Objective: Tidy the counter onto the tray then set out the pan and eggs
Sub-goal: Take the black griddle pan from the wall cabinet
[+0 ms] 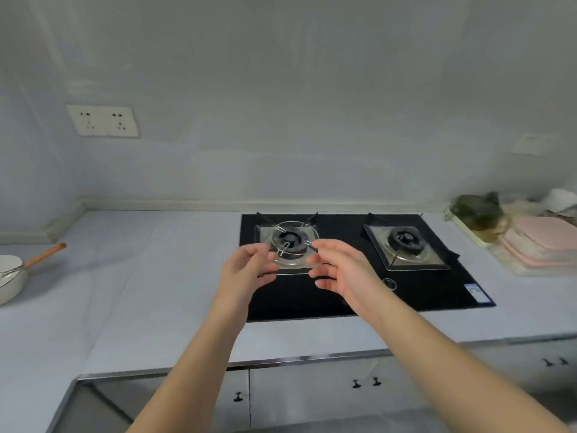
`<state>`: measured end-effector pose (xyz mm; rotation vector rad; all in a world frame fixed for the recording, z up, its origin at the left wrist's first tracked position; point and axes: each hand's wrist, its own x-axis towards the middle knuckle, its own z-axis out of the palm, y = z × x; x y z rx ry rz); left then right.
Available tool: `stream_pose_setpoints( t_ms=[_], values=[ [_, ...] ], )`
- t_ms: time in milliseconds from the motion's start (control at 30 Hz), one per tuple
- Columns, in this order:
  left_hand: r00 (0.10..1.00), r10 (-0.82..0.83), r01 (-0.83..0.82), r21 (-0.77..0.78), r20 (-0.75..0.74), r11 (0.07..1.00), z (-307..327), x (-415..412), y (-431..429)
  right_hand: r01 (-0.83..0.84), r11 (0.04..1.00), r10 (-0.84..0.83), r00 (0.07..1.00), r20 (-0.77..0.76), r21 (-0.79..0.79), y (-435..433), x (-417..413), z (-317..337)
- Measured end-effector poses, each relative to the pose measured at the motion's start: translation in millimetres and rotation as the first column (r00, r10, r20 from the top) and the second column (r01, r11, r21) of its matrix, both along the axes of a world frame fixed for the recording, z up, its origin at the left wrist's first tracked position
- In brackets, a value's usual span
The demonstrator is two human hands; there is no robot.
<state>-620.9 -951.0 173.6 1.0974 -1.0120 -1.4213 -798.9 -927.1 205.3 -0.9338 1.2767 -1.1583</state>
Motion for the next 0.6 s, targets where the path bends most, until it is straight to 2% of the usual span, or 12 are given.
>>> stream_pose_setpoints(
  t_ms=[233, 433, 600],
  values=[
    [0.980, -0.177, 0.189, -0.147, 0.092, 0.971, 43.2, -133.1, 27.1, 0.282, 0.953, -0.278, 0.959, 0.050, -0.116, 78.5, -146.2, 34.0],
    [0.943, -0.329, 0.331, -0.253, 0.049, 0.909, 73.7, -262.1, 26.4, 0.503, 0.838, -0.487, 0.865, 0.124, -0.212, 117.2, -279.6, 64.3],
    [0.902, -0.431, 0.414, -0.307, 0.014, 0.857, 88.7, -387.0, 12.7, 0.607, 0.741, -0.608, 0.788, 0.097, -0.288, 133.7, -386.7, 93.0]
  ],
)
